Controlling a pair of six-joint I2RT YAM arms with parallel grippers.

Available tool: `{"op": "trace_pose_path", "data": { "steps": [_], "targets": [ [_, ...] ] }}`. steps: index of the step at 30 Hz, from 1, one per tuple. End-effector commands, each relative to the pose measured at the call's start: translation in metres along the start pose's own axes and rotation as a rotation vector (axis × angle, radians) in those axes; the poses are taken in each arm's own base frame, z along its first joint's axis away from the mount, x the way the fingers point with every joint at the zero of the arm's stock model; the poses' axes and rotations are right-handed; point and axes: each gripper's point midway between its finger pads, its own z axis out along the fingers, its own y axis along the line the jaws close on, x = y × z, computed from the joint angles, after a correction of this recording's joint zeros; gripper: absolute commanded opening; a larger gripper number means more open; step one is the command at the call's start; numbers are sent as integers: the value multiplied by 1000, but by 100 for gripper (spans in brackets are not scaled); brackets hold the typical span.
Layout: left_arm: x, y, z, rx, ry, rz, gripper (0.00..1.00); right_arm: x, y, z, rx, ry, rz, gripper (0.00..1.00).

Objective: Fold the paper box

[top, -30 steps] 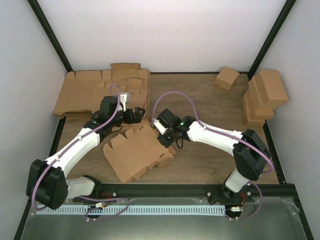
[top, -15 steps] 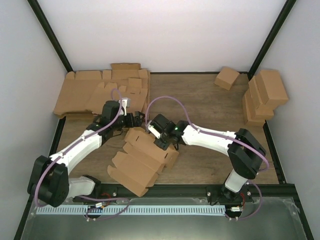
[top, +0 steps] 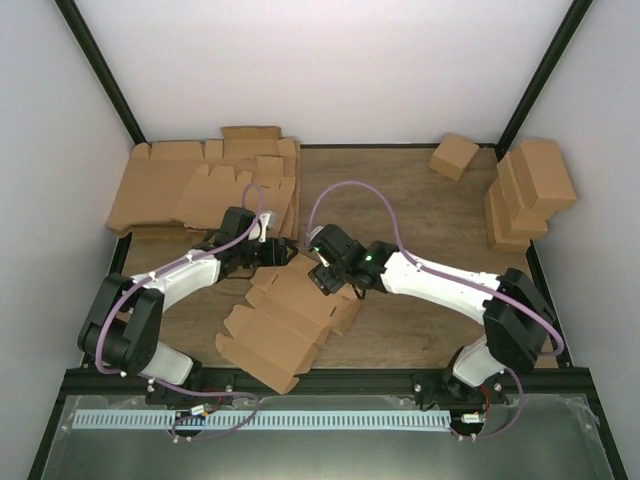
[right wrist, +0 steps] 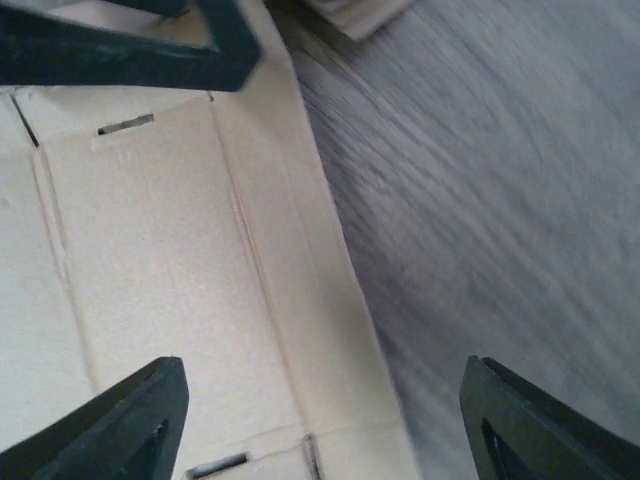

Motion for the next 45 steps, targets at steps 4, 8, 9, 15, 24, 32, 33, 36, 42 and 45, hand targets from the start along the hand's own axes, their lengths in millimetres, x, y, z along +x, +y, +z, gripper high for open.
{"op": "trace_pose_path", "data": {
  "steps": [4, 8, 9, 15, 24, 32, 33, 36, 42, 45],
  "targets": [
    [-9, -5, -12, -12, -47, 22, 74, 53, 2, -31, -7, 176, 474, 86],
    [-12, 4, -21, -79, -89, 8, 74, 97, 6, -34, 46, 335, 705, 87],
    [-13, 6, -24, -96, -101, 8, 74, 105, 7, -35, 62, 370, 754, 87],
    [-19, 3, -31, -121, -131, 38, 74, 124, 22, -38, 23, 450, 902, 86],
    [-28, -12, -26, -116, -138, 101, 74, 124, 47, -29, -147, 416, 981, 72],
    [-26, -33, -26, -79, -124, 169, 74, 123, 36, -23, -100, 381, 975, 14],
    [-27, -37, -26, -74, -122, 181, 74, 122, 32, -24, -99, 365, 968, 6],
    [-26, -51, -25, -51, -113, 224, 74, 114, 16, -28, -131, 282, 861, 1],
    [-33, -84, -17, -1, -93, 354, 84, 91, -9, -38, -132, 125, 598, 1],
    [-32, -91, -8, -25, -58, 449, 86, 75, 5, -36, -231, 78, 429, 1]
  ]
}}
